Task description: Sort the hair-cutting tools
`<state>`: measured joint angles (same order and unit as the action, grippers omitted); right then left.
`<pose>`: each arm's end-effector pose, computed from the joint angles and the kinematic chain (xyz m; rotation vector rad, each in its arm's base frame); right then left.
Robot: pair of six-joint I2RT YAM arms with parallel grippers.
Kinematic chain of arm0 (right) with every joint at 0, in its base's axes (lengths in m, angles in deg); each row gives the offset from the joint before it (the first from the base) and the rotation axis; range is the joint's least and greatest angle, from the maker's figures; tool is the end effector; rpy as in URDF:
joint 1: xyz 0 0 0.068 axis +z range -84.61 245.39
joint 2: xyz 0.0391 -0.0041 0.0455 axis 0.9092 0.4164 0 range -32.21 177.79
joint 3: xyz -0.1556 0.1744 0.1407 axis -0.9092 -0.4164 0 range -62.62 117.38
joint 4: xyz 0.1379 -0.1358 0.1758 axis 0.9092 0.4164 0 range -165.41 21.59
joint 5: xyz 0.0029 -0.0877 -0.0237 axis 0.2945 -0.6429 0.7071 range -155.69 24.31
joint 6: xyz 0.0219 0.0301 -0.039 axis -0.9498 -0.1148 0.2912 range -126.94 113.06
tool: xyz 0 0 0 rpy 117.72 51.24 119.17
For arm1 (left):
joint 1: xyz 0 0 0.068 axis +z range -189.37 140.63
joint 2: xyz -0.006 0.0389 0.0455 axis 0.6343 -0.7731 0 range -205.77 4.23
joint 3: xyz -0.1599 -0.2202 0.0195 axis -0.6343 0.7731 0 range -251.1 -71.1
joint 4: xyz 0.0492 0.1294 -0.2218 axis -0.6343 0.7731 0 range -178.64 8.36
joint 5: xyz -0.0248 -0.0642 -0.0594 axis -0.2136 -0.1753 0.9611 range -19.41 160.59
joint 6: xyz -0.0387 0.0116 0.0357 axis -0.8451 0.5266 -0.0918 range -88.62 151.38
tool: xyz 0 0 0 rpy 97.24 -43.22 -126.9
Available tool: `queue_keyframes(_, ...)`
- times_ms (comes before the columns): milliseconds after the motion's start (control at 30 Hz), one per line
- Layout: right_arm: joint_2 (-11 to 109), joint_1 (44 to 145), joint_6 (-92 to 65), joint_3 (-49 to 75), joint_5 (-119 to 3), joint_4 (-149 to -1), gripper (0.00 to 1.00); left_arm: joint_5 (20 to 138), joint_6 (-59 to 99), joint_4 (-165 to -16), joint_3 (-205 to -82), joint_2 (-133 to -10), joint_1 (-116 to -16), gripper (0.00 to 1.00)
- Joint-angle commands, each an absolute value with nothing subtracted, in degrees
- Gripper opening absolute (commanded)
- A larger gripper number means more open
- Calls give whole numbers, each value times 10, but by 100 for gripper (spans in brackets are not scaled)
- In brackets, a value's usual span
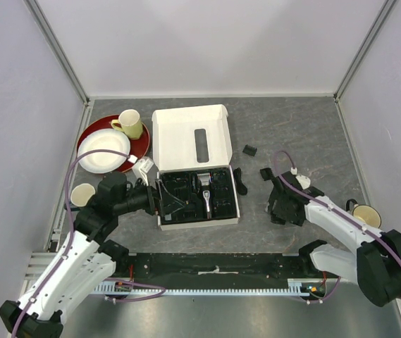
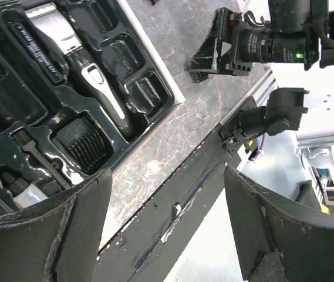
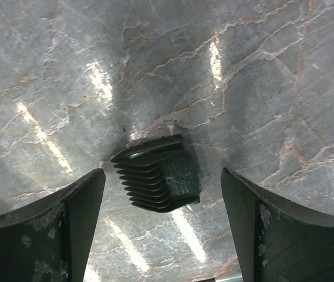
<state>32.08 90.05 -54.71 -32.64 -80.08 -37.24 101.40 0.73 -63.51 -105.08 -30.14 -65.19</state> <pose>0.1622 0.0646 0.1594 0.6029 2.6819 -0.0299 0.1197 -0.0782 0.2759 0.2782 2.1288 -1.1448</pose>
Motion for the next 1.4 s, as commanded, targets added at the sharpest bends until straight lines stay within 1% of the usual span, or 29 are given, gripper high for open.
queue_keyframes(0, 296, 897, -558, -344, -733, -411, 87, 1029, -23, -704, -1049, -311, -679, 83)
queue_keyframes(33, 291, 896, -562, -346, -706, -414, 86, 1024, -25, -709, -1052, -315, -683, 83)
queue_keyframes(133, 274, 897, -569, -348, -682, -425, 84, 1010, -36, -732, -1058, -336, -699, 83)
queue_keyframes(233, 269, 898, -584, -342, -639, -424, 81, 980, -48, -754, -1063, -369, -728, 83)
queue_keyframes(267, 267, 899, -591, -342, -605, -427, 80, 958, -56, -756, -1066, -378, -736, 82)
queue_keyframes(367, 255, 913, -610, -341, -567, -446, 79, 924, -61, -763, -1074, -414, -764, 82)
queue_keyframes(467, 257, 916, -576, -312, -589, -417, 79, 900, -63, -764, -1084, -440, -780, 81)
queue_keyframes(500, 261, 917, -559, -287, -623, -381, 79, 897, -63, -764, -1087, -444, -785, 81)
queue_keyframes(567, 271, 917, -515, -266, -653, -332, 79, 886, -61, -763, -1091, -447, -787, 81)
queue_keyframes(600, 273, 918, -501, -248, -689, -322, 79, 884, -59, -764, -1092, -447, -787, 81)
queue_keyframes(733, 300, 918, -441, -216, -753, -292, 79, 877, -51, -762, -1096, -451, -787, 81)
queue_keyframes(833, 341, 920, -417, -203, -754, -304, 79, 873, -43, -749, -1099, -452, -788, 81)
queue_keyframes(900, 385, 924, -413, -187, -766, -306, 77, 868, -36, -740, -1101, -449, -788, 81)
queue_keyframes(967, 425, 926, -398, -182, -782, -315, 79, 860, -29, -733, -1101, -446, -788, 81)
queue_keyframes(1033, 447, 926, -386, -179, -768, -326, 80, 857, -24, -724, -1103, -439, -788, 81)
queue_keyframes(1067, 458, 926, -382, -181, -741, -340, 80, 853, -18, -720, -1103, -439, -788, 81)
queue_keyframes(1233, 475, 929, -371, -194, -737, -359, 82, 841, -4, -709, -1101, -428, -788, 81)
queue_keyframes(1367, 494, 937, -376, -202, -727, -366, 80, 833, 6, -702, -1098, -424, -787, 82)
